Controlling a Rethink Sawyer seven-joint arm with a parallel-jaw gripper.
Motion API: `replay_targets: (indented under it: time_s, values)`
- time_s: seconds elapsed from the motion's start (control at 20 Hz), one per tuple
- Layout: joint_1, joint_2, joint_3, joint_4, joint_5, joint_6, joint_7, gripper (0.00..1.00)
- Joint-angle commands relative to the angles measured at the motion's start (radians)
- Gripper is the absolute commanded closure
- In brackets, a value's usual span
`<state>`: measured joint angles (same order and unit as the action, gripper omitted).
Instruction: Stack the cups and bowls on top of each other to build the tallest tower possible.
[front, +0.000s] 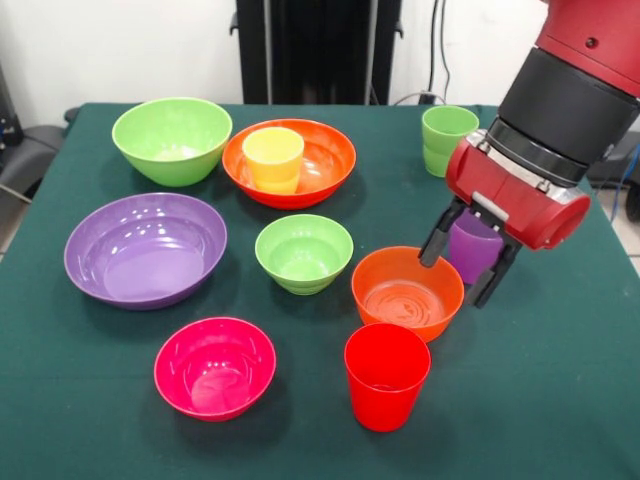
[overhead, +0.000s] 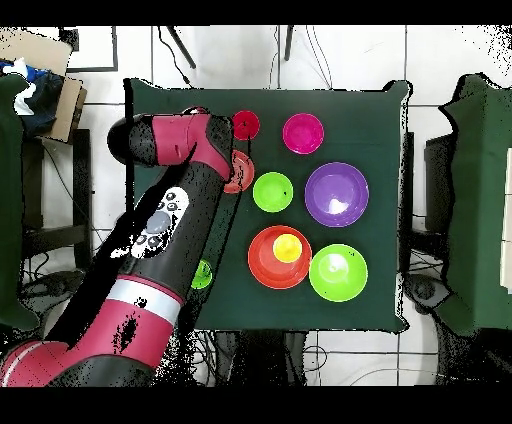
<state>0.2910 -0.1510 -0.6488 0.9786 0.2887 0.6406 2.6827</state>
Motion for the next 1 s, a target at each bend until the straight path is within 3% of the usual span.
replay_targets:
  time_s: [0.05,0.55,1.0]
  values:
    - [0.029,0.045,0.068,0.033,0.008,-0.064,0.175,0.0]
    - [0.021,0.049,0.122,0.098,0.005,-0.166,0.13,0.0]
    - [0.025,0.043,0.116,0.116,0.011,-0.173,0.121,0.0]
